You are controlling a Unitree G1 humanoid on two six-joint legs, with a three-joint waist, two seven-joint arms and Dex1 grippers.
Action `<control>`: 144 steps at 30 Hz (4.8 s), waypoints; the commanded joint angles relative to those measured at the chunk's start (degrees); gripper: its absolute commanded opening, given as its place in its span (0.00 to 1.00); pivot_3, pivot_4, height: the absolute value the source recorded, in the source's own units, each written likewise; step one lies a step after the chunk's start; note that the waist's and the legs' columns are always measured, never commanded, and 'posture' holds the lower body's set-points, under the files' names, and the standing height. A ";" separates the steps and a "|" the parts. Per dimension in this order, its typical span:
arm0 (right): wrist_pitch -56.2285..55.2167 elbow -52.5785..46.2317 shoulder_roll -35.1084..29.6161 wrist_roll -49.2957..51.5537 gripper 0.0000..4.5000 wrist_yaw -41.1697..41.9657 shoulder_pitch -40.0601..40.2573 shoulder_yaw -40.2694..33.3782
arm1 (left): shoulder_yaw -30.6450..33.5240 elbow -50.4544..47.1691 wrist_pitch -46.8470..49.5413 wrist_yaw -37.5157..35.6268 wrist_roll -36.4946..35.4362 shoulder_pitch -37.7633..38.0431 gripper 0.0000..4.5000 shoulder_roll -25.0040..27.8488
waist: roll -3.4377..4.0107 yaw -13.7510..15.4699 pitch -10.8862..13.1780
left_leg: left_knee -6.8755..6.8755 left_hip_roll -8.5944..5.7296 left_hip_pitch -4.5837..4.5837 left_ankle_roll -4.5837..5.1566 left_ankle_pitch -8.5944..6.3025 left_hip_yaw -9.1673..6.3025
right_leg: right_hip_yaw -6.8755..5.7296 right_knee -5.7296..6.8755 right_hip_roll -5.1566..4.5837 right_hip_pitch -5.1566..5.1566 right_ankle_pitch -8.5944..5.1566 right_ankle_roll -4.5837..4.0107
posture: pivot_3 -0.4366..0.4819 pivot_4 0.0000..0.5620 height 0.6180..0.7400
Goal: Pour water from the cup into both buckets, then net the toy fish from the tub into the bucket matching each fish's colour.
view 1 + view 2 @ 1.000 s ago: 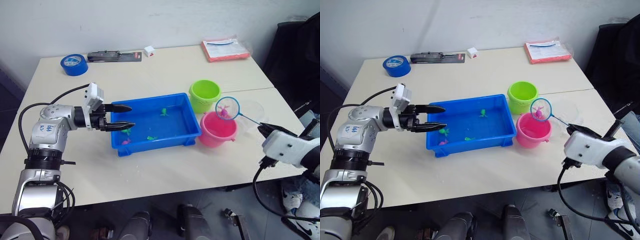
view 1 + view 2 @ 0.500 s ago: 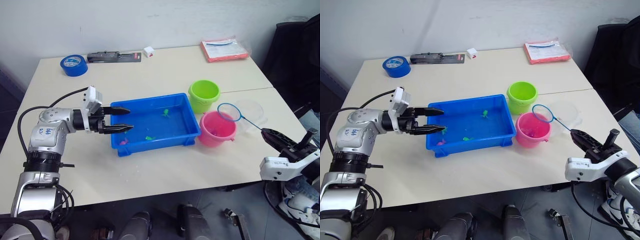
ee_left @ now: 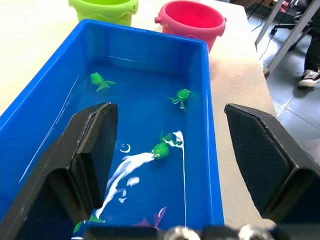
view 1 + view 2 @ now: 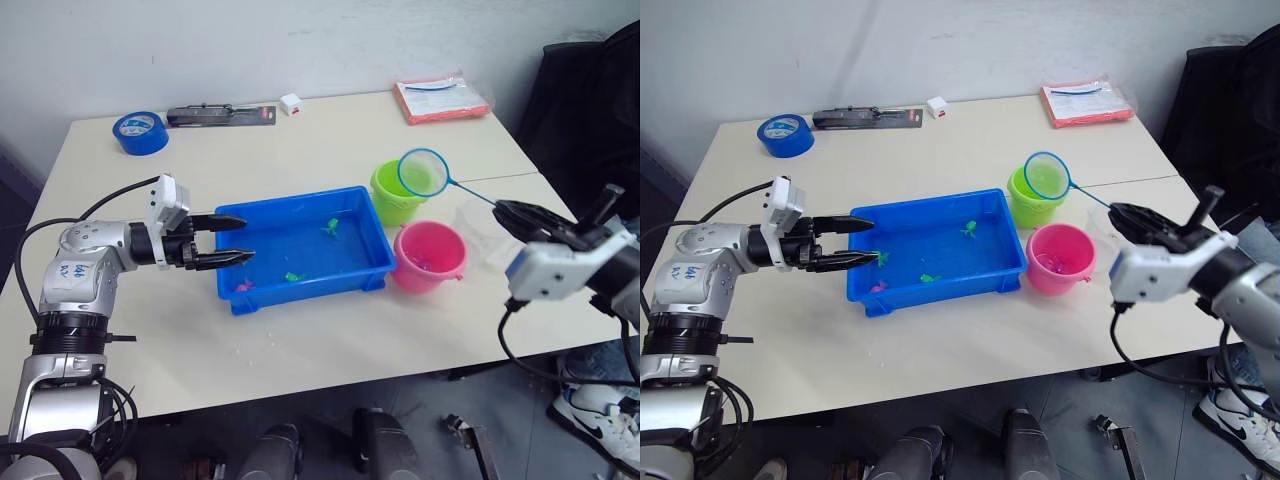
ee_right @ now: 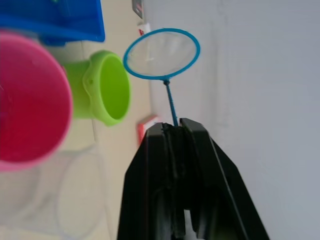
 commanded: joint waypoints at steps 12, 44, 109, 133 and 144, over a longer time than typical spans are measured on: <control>59.11 4.87 13.16 26.09 0.18 12.92 -37.89 23.81 | 15.58 -13.04 8.12 5.87 -5.78 16.52 0.82 9.97 | 0.05 0.54 0.02 | -0.11 0.09 -0.18 -0.06 -0.06 -0.23 | 0.04 0.00 0.04 -0.08 -0.01 -0.06 | 0.48 0.27 1.00; 53.52 18.70 25.11 10.55 0.18 16.31 -48.61 50.51 | 25.52 -28.34 16.71 8.01 -12.52 33.66 0.82 13.74 | 0.06 -0.62 0.03 | -0.30 0.09 -0.18 -0.09 -0.07 -0.13 | -0.01 0.04 0.04 -0.27 -0.02 -0.08 | 0.48 0.27 1.00; 73.08 -4.92 13.66 35.01 0.18 14.83 -31.18 5.64 | 9.45 -21.15 12.32 7.02 -12.97 15.80 0.82 7.82 | 0.09 -1.10 0.05 | -0.61 0.08 -0.22 -0.09 -0.08 -0.05 | -0.15 0.00 -0.06 -0.48 -0.01 -0.23 | 0.48 0.27 1.00; 58.71 -12.95 -9.25 25.64 0.18 5.92 1.21 -14.63 | 1.16 -5.73 5.11 0.75 -6.75 1.65 0.82 4.06 | 0.08 1.46 0.05 | -0.48 0.10 -0.20 -0.07 -0.01 0.32 | -0.10 0.04 -0.07 -0.54 0.01 -0.20 | 0.48 0.27 1.00; 34.27 -16.97 -12.33 9.47 0.18 10.78 17.23 -20.49 | -0.46 -0.78 2.50 -1.48 -4.46 -2.27 0.82 1.98 | 0.07 1.90 0.04 | -0.44 0.04 -0.20 -0.06 0.00 0.31 | -0.17 0.02 -0.07 -0.50 0.03 -0.16 | 0.48 0.27 1.00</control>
